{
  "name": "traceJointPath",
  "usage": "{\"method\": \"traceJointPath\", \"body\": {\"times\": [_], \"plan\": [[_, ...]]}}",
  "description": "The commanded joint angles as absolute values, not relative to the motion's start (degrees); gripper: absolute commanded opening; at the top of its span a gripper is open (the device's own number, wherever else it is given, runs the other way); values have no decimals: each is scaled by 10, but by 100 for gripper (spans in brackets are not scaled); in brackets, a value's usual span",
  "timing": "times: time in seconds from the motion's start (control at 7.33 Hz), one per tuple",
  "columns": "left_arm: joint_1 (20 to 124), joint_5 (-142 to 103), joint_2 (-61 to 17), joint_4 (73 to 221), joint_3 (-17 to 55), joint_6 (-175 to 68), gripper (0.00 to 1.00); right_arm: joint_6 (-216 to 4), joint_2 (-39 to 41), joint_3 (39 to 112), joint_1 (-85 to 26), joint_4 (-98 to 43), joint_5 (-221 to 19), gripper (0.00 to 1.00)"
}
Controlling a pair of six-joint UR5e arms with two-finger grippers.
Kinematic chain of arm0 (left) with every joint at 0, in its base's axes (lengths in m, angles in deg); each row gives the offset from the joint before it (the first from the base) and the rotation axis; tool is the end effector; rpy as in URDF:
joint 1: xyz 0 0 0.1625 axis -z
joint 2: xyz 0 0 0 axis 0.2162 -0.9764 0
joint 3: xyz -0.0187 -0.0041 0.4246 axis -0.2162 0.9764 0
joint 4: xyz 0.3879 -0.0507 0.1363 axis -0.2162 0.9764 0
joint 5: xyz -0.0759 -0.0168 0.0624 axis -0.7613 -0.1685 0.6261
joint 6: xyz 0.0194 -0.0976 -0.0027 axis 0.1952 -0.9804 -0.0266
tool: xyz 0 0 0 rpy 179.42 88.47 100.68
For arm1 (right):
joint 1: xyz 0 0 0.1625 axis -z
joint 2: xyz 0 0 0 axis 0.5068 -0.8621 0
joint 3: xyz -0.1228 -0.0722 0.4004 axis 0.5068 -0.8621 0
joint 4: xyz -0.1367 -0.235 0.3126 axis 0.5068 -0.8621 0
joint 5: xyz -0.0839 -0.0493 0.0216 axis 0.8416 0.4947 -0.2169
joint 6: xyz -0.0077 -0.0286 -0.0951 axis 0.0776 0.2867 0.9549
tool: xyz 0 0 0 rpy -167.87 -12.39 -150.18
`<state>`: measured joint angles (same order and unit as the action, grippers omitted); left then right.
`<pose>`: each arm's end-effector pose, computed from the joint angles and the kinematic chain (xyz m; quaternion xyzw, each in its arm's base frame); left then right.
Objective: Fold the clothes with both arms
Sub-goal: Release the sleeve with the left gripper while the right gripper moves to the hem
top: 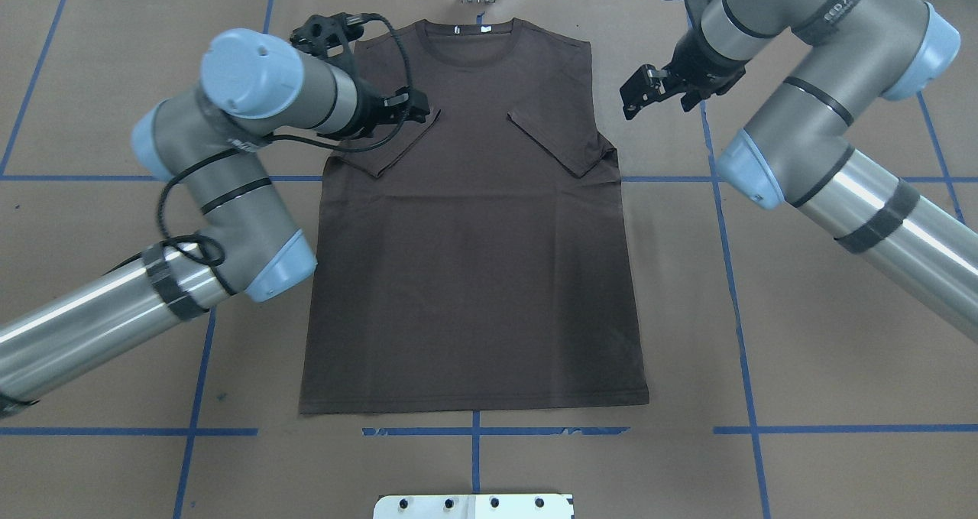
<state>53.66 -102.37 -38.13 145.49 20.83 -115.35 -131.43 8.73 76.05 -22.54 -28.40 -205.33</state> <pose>0.4437 -0.5324 0.2180 0.1442 0.5108 -0.1390 0.8361 -0.3398 -0.5718 0.3171 0.0839 -0.4542 -0.0807 0.8833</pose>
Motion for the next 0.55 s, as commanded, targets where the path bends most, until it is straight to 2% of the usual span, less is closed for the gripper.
{"method": "traceJointPath", "body": {"times": [0.0, 0.14, 0.41], "plan": [[534, -1032, -335, 1320, 356, -1132, 100, -1421, -15, 843, -146, -273, -2029, 100], [534, -1032, -300, 1307, 412, -1129, 100, -1467, -50, 893, -74, -269, -1952, 100], [530, -1028, -289, 1271, 454, -1129, 100, -1599, -81, 942, 13, -249, -1901, 100]]}}
